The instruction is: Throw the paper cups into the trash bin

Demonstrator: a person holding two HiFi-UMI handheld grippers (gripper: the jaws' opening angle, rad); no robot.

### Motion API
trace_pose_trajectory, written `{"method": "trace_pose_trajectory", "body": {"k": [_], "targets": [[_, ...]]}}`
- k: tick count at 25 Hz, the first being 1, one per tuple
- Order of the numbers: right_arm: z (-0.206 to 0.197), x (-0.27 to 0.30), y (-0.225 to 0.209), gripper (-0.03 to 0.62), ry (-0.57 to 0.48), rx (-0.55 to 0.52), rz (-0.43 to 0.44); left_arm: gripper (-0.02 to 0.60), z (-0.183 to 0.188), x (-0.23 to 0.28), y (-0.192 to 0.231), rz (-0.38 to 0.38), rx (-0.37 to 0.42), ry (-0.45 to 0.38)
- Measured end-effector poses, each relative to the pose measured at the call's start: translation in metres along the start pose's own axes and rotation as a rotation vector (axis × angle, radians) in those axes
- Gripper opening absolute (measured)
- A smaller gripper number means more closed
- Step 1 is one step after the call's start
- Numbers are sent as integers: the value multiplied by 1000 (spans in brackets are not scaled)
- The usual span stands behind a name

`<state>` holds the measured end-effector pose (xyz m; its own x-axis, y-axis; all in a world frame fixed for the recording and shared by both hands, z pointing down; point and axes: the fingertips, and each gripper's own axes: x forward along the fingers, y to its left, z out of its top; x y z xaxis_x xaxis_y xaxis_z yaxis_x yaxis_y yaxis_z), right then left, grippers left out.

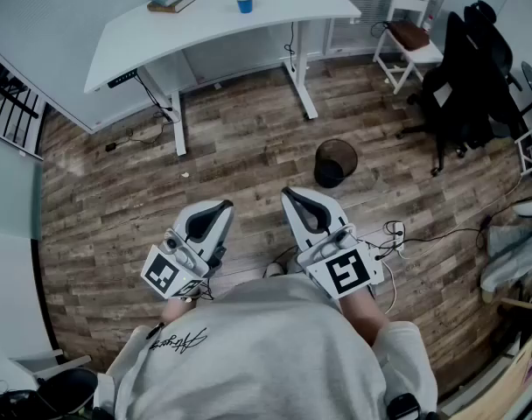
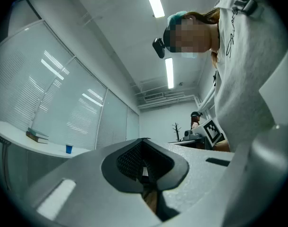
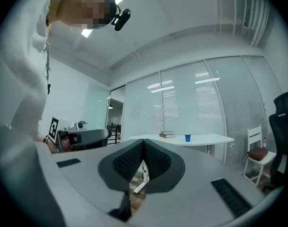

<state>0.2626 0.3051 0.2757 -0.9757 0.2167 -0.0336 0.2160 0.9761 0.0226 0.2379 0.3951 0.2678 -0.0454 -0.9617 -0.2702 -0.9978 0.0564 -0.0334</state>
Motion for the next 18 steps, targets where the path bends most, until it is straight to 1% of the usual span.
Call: {"method": "trace_pose_trajectory", "body": {"k": [3,6,10,14,18], "targets": [[2,3,-1,9,-22,-16,-5,3,-1,-2,4,6,3,1],[0,1,0,9,2,1,6,3,1,-1,4,11,11,-1],[3,1,-4,9,0,-4,30,3,4,4,2,20,40,6],[9,3,-8,9,7,-12,64,3,11,10,4,57,42,-5],[11,7,-12,9,8,-16,81,3,13,12,6,77,48,-5]]}}
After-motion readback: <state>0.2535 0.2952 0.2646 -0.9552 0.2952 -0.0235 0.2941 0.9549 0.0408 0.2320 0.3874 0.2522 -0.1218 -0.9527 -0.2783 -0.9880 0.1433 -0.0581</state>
